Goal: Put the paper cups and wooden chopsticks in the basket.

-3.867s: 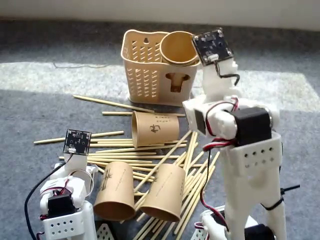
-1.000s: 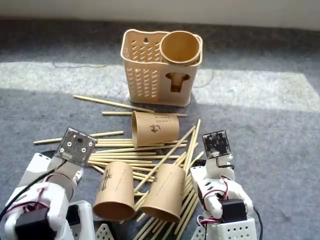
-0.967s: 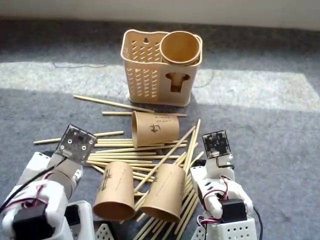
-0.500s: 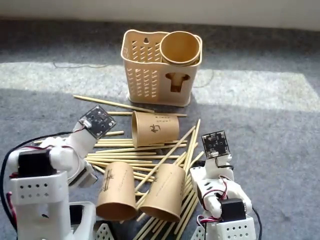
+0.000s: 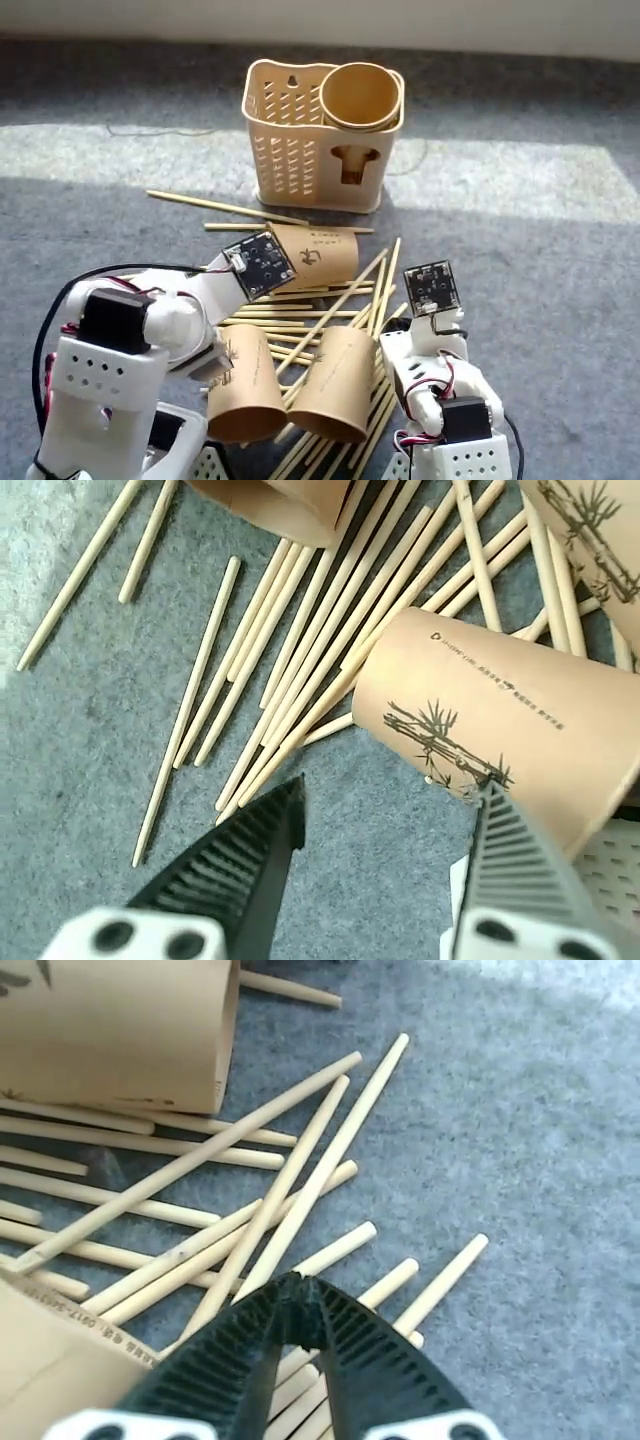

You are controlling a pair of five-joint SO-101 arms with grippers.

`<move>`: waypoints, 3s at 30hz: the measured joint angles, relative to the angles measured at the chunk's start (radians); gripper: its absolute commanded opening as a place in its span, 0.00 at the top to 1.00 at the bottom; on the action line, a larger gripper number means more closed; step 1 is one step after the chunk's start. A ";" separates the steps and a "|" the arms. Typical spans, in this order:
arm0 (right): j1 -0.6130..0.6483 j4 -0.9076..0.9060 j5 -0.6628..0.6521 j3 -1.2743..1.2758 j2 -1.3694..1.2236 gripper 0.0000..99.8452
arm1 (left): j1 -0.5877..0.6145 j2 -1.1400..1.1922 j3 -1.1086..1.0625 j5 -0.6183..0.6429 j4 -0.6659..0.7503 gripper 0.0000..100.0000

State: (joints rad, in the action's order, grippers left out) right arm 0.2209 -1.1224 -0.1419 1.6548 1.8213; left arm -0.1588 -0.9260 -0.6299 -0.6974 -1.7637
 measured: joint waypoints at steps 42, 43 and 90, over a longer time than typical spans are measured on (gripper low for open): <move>0.000 0.000 0.000 0.000 0.000 0.99 | -0.408 0.009 -0.155 0.232 0.031 0.75; 0.000 0.000 0.000 0.000 0.000 0.99 | -0.390 0.009 -0.155 0.232 0.032 0.76; -0.005 0.000 0.000 0.002 0.000 0.99 | -0.158 0.009 -0.244 0.181 0.169 0.83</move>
State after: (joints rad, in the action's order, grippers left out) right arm 0.2163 -1.1224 -0.1419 1.6563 1.8213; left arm -0.3168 -0.9168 -0.8738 -0.5163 -1.5950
